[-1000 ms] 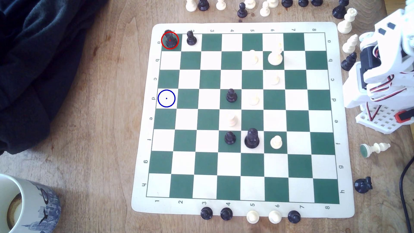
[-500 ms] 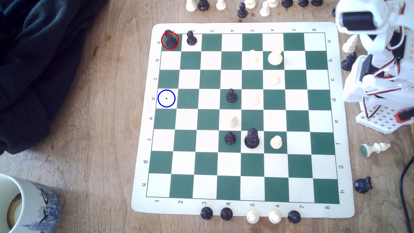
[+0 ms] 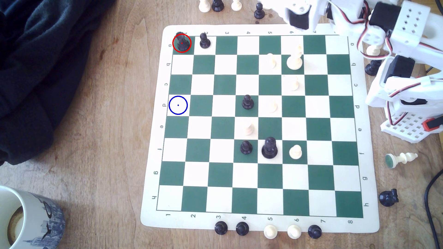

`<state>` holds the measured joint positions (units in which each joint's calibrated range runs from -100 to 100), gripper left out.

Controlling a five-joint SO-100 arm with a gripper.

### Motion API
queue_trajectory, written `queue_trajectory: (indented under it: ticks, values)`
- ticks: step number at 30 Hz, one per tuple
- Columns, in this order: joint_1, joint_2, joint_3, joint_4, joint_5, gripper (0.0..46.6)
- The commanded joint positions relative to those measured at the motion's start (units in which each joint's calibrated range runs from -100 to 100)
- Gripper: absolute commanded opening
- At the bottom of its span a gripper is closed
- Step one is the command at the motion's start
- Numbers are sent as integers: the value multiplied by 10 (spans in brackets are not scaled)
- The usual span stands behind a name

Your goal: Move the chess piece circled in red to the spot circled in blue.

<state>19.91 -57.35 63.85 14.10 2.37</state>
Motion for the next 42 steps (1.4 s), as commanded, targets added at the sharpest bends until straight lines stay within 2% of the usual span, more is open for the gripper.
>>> queue_trajectory:
  ticks: [1, 2, 6, 8, 10, 11, 16, 21, 23, 29, 34, 42]
  values:
    - [-15, 59, -133, 92, -11, 7]
    - [-12, 107, -200, 137, -20, 20]
    - [-9, 230, -359, 218, -31, 40]
    - [-12, 276, -405, 227, -34, 38]
    - [-14, 326, -464, 266, -35, 52]
    - [-17, 372, -523, 309, -35, 76]
    - [-22, 473, -637, 342, -44, 96]
    - [-16, 548, -697, 330, -54, 92]
    - [-13, 563, -697, 301, -61, 76]
    - [-6, 639, -743, 282, -62, 151]
    - [-6, 675, -775, 282, -63, 170]
    - [-13, 738, -834, 280, -61, 174]
